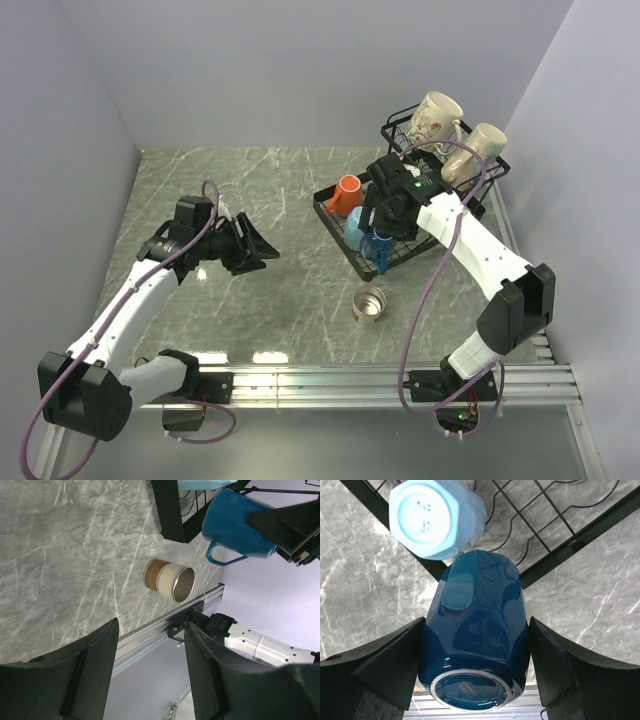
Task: Load the cups into the dish rack
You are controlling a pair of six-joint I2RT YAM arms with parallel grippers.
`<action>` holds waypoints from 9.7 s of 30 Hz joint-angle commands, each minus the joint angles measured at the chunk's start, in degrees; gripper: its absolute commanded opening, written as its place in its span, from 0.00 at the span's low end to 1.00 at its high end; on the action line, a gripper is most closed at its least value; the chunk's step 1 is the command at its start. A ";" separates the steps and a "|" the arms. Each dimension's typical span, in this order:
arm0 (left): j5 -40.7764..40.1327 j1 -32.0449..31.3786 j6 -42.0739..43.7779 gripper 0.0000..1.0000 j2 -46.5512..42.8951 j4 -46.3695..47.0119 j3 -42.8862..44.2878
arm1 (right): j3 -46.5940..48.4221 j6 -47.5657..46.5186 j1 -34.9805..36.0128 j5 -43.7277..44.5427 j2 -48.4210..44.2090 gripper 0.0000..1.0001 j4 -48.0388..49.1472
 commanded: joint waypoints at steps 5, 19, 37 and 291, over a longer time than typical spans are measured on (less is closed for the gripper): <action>0.22 0.19 1.90 0.59 -2.18 -1.51 -0.99 | 2.21 0.72 0.39 2.29 2.28 0.00 4.85; -0.91 0.19 2.78 0.59 -2.44 -3.35 -0.81 | 3.88 0.55 0.39 1.24 7.83 0.00 8.11; -2.41 0.28 3.58 0.58 -2.97 -5.81 -0.37 | 5.63 3.62 -1.63 -1.48 12.31 0.00 12.06; -13.92 -14.75 -6.27 0.94 -22.13 -0.10 -1.25 | -19.50 -8.16 -3.66 11.52 -0.87 0.96 25.42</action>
